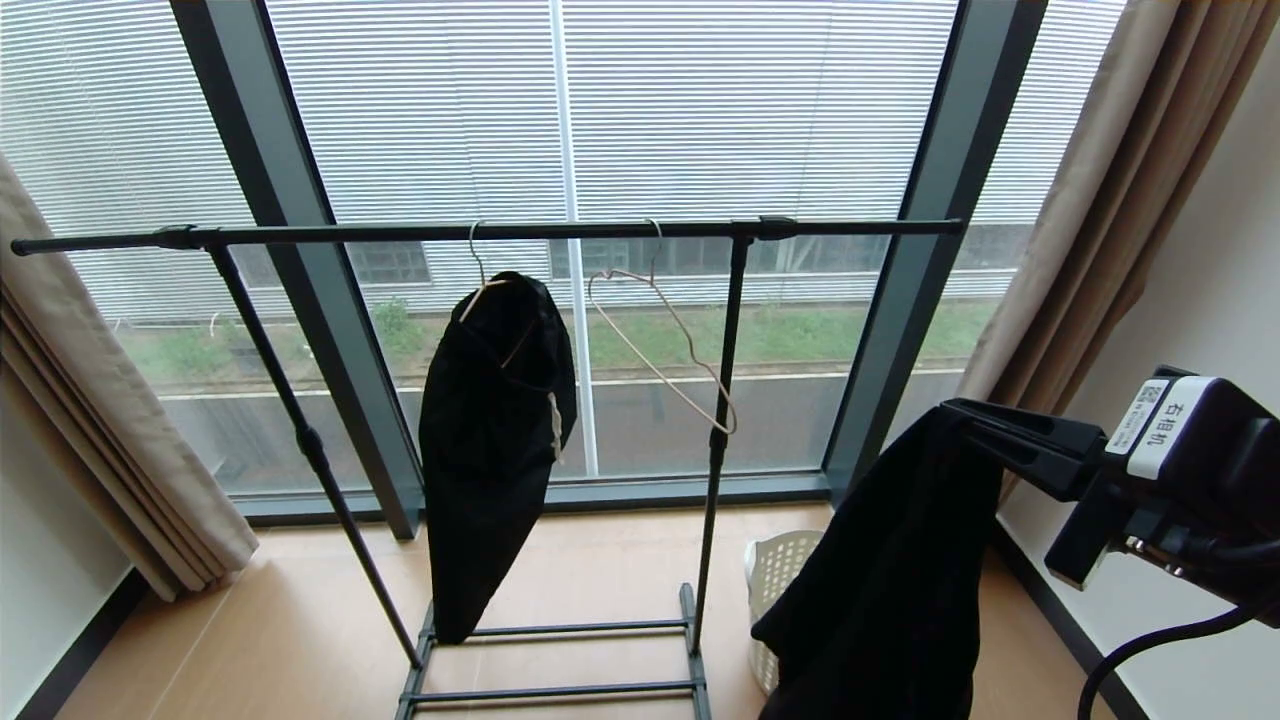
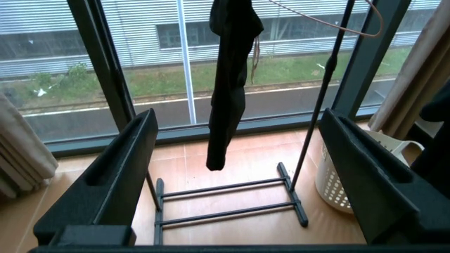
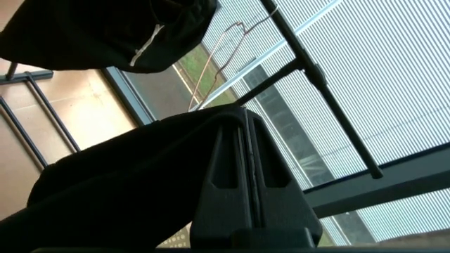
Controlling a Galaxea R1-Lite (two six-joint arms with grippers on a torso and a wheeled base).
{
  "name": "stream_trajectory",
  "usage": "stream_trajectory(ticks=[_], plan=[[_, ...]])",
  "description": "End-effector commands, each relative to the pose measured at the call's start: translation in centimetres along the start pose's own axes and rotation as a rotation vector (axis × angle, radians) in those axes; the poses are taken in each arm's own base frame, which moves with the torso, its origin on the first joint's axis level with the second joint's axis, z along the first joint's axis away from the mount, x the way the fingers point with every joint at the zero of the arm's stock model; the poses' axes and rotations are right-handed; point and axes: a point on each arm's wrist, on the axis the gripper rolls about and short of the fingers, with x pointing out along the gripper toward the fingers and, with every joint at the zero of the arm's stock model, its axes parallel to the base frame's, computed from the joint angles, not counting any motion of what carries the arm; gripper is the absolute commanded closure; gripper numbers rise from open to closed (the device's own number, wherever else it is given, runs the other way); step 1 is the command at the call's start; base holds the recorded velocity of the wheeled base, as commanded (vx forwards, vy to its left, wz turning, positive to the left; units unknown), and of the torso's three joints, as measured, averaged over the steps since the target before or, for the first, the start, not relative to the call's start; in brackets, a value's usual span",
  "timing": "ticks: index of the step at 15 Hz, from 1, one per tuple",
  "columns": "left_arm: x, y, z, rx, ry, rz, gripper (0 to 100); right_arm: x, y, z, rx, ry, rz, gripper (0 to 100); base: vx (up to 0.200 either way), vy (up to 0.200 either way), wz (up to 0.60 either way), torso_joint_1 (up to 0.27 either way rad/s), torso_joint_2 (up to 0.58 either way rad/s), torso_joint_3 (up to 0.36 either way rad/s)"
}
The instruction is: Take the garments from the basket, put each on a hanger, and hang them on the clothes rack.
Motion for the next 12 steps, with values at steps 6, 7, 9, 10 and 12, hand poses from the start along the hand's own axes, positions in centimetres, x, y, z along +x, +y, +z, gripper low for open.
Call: stream_trajectory(ticks=[6,7,9,10,12], plan=[[0.3,0.0,0.1,-0.007,0.042,-0.001,0,0.2,0.2,0.0,0.023,-0.007,0.022,100,0.0,0.0,0.0,0.0,0.0,0.0],[0.8,0.1,0.2,-0.015,0.097,-0.003,0,0.6,0.6,0.3,0.05,-0.019,0.046,100,0.0,0.0,0.0,0.0,0.0,0.0],[1.7,0.2,0.3,-0.029,0.215,0.004,0,1.0,0.9,1.1,0.11,-0.047,0.066,100,0.0,0.0,0.0,0.0,0.0,0.0],[2.3,0.3,0.3,-0.04,0.287,0.007,0,1.0,0.9,1.5,0.148,-0.06,0.073,100,0.0,0.0,0.0,0.0,0.0,0.0],[2.9,0.3,0.3,-0.053,0.372,0.006,0,1.0,0.9,2.0,0.181,-0.079,0.077,100,0.0,0.0,0.0,0.0,0.0,0.0]])
